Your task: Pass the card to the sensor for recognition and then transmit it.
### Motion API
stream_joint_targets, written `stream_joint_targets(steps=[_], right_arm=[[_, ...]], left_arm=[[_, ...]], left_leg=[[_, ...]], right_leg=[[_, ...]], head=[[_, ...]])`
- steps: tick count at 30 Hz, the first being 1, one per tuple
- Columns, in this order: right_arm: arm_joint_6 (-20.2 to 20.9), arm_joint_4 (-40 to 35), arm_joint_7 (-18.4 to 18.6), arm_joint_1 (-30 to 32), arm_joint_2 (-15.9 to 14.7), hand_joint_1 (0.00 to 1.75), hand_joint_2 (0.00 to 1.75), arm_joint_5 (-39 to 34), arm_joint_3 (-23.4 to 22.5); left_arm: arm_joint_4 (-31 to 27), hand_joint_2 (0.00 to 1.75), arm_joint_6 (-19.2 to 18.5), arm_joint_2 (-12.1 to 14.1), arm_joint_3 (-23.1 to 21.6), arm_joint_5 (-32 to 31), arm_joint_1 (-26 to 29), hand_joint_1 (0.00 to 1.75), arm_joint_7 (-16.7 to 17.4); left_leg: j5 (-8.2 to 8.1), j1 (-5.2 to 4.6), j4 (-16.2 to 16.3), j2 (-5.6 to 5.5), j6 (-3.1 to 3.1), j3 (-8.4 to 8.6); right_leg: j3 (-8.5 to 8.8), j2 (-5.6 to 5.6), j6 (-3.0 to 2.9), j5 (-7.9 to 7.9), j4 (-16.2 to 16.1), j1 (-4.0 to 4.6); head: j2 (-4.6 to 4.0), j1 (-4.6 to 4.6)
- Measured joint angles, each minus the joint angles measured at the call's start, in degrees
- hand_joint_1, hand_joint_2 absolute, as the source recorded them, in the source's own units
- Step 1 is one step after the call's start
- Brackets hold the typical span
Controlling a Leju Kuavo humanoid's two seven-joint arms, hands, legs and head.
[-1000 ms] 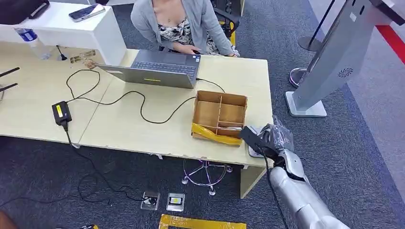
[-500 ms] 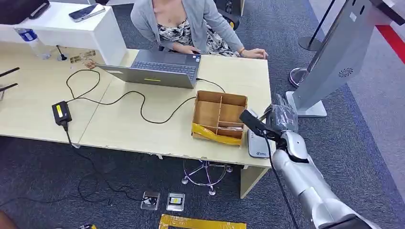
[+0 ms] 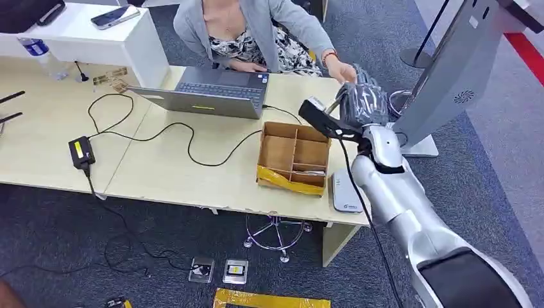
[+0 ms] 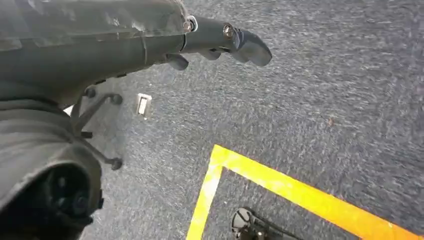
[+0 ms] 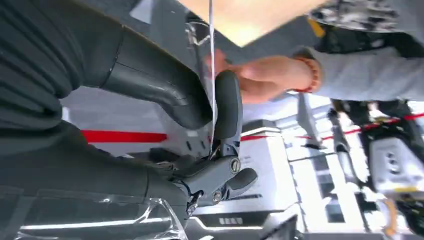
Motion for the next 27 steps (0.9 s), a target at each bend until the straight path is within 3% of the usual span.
stream_joint_targets(steps=[8, 27], right_arm=[[-0.3, 1.2, -1.3, -0.5, 5.0, 1.75, 1.75, 0.1, 0.0], [-0.6, 4.7, -2.3, 0.9, 9.3, 1.75, 1.75, 0.2, 0.0]], left_arm=[[0.0, 0.00, 0.7, 0.0, -0.1, 0.1, 0.0, 0.00, 0.6], [0.0, 0.00, 3.2, -0.1, -0.1, 1.3, 0.2, 0.00, 3.8]], left_leg=[[0.00, 0.01, 0.0, -0.02, 0.00, -0.01], [-0.04, 0.02, 0.0, -0.02, -0.05, -0.02]], right_leg=[[0.01, -0.08, -0.05, -0.04, 0.0, 0.02], [-0.02, -0.05, -0.06, -0.04, 0.0, 0.02]], head=[[0.00, 0.02], [0.00, 0.02]])
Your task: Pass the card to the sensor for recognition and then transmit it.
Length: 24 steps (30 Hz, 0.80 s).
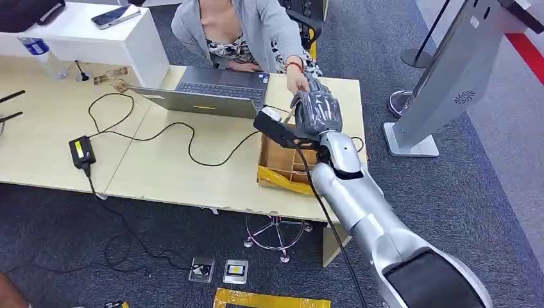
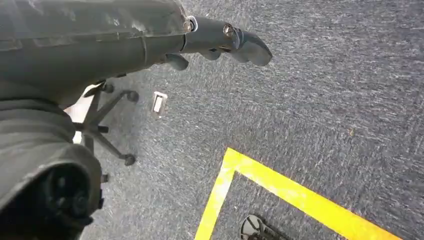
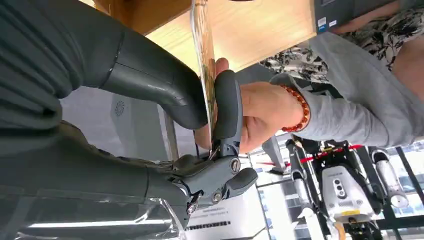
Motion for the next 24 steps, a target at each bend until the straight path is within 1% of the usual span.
stream_joint_targets(steps=[2, 3, 4, 7, 10, 14, 18, 24], right_arm=[[0.0, 0.1, 0.0, 0.0, 0.2, 1.75, 1.75, 0.0, 0.0], [0.0, 0.2, 0.0, 0.0, 0.3, 1.47, 1.75, 0.0, 0.0], [0.0, 0.2, 0.0, 0.0, 0.3, 0.00, 0.00, 0.0, 0.0], [0.0, 0.3, -0.1, 0.1, 0.7, 0.00, 0.00, 0.0, 0.0], [-2.1, 0.3, -1.1, 0.4, 1.2, 0.00, 0.00, 0.0, 0.0], [-1.7, 0.3, -2.0, 0.4, 1.9, 0.00, 0.00, -0.2, 0.0], [-2.0, 0.3, -1.8, 0.4, 2.4, 0.00, 0.00, 0.0, 0.0], [-2.2, 0.2, -2.1, -0.1, 2.1, 0.00, 0.00, -1.5, -0.1]], left_arm=[[0.0, 0.00, 0.2, 0.0, 0.0, 0.0, 0.0, 0.00, 0.2], [0.0, 0.00, 0.3, 0.0, 0.0, 0.0, 0.0, 0.00, 0.3], [0.0, 0.00, 0.4, 0.0, 0.0, 0.1, 0.0, 0.00, 0.4], [0.0, 0.00, 0.8, 0.0, 0.0, 0.1, 0.0, 0.00, 0.6], [0.0, 0.00, 0.9, 0.0, 0.0, 0.2, 0.0, 0.00, 1.2], [0.0, 0.00, 0.9, 0.0, 0.0, 0.2, 0.0, 0.00, 1.6], [0.0, 0.00, 1.0, 0.0, 0.0, 0.4, 0.0, 0.00, 1.7], [0.0, 0.00, 1.0, 0.0, 0.0, 1.0, 0.1, 0.00, 2.6]], left_leg=[[0.00, 0.00, 0.0, 0.00, 0.00, 0.00], [0.00, 0.00, 0.0, 0.00, 0.00, 0.00], [0.00, 0.00, 0.0, 0.00, 0.00, 0.00], [-0.01, 0.00, 0.0, 0.00, -0.01, 0.00], [-0.01, 0.00, 0.0, 0.00, -0.01, 0.01], [-0.01, 0.01, 0.0, 0.00, -0.01, 0.01], [-0.01, 0.00, 0.0, 0.00, -0.01, 0.01], [-0.01, 0.00, 0.0, 0.00, -0.01, 0.03]], right_leg=[[0.00, 0.00, 0.00, 0.00, 0.0, 0.00], [0.00, 0.00, 0.00, 0.00, 0.0, 0.00], [0.00, 0.00, 0.00, 0.00, 0.0, 0.00], [-0.01, 0.03, 0.00, 0.00, 0.0, 0.00], [-0.01, 0.03, 0.00, 0.00, 0.0, 0.00], [-0.01, 0.03, 0.00, 0.00, 0.0, 0.01], [0.00, 0.02, 0.00, 0.00, 0.0, 0.00], [-0.01, 0.03, 0.00, 0.00, 0.0, 0.00]], head=[[0.00, 0.00], [0.00, 0.00], [0.00, 0.00], [-0.02, 0.00], [0.00, 0.00], [0.00, 0.00], [0.00, 0.02], [0.00, 0.00]])
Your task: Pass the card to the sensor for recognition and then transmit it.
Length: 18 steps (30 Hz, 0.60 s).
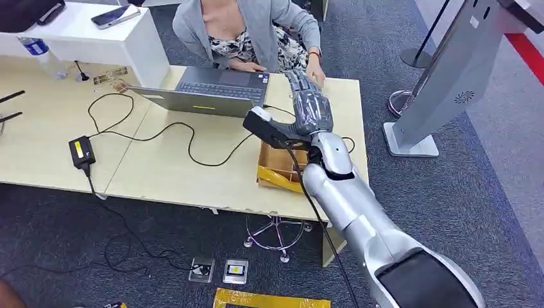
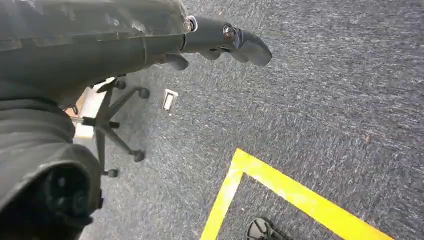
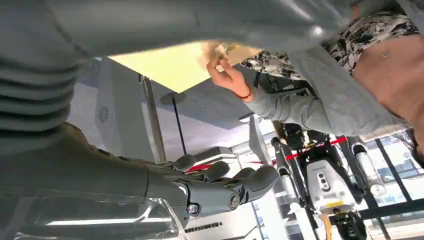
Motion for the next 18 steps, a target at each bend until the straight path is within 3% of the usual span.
stream_joint_targets(steps=[5, 8, 18], right_arm=[[-0.5, -1.2, -0.6, 0.0, -1.4, 0.00, 0.00, -0.8, 0.0], [-3.5, -2.9, -0.6, 0.7, -3.5, 0.00, 0.00, 0.5, 0.0], [-0.7, -21.4, 6.7, 12.6, -15.5, 0.00, 0.00, -0.2, 0.0]], left_arm=[[0.0, 0.00, 0.0, 0.1, 0.0, 0.2, 0.1, 0.00, 0.2], [0.0, 0.00, -0.1, 0.1, 0.0, 0.2, 0.2, 0.00, 0.1], [0.0, 0.00, 0.5, 0.3, 0.3, 1.5, 0.7, 0.00, -0.5]], left_leg=[[0.00, 0.00, 0.0, 0.01, 0.00, 0.02], [0.00, 0.00, 0.0, 0.00, 0.00, 0.02], [-0.06, 0.00, 0.0, 0.03, -0.04, 0.03]], right_leg=[[-0.04, 0.01, 0.00, 0.00, 0.0, 0.00], [-0.01, -0.03, 0.00, 0.00, 0.0, 0.00], [0.05, 0.00, 0.01, 0.00, -0.1, 0.00]], head=[[0.00, -0.02], [0.00, 0.00], [0.00, 0.00]])
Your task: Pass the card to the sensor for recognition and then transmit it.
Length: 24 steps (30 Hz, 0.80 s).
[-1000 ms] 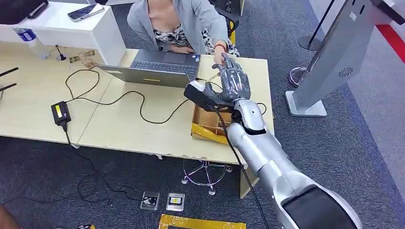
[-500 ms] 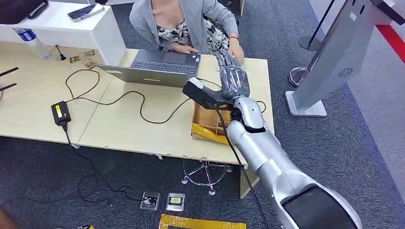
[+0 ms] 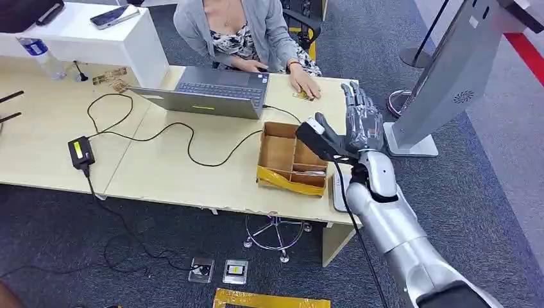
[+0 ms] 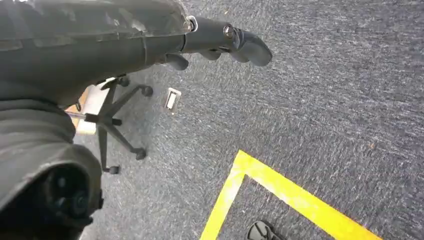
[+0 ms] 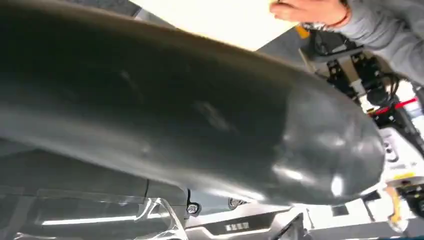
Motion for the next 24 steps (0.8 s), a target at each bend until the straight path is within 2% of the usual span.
stream_joint_targets(steps=[10, 20, 24], right_arm=[[2.4, -17.4, 4.4, 8.0, -7.0, 0.00, 0.00, -2.6, 0.2], [2.8, -27.0, 6.2, 11.5, -10.2, 0.00, 0.00, -2.6, 2.5], [3.0, -30.5, 9.4, 14.8, -10.8, 0.00, 0.00, -0.8, 3.5]], left_arm=[[0.0, 0.00, 2.5, -0.3, 0.2, -0.1, 0.2, 0.00, 0.2], [0.0, 0.00, 3.0, -0.4, 0.2, 0.0, 0.1, 0.00, 0.7], [0.0, 0.00, 3.3, -0.7, 0.2, -0.2, 0.2, 0.00, 1.2]], left_leg=[[-0.01, 0.01, 0.0, 0.05, 0.00, -0.01], [-0.02, 0.01, 0.0, 0.06, 0.01, 0.00], [-0.02, 0.01, 0.0, 0.05, 0.01, -0.02]], right_leg=[[-0.01, 0.03, 0.00, 0.00, 0.0, 0.01], [-0.02, 0.05, 0.00, 0.00, 0.0, 0.01], [-0.01, 0.01, 0.00, -0.01, 0.0, 0.01]], head=[[0.00, 0.02], [0.00, 0.00], [0.00, 0.00]])
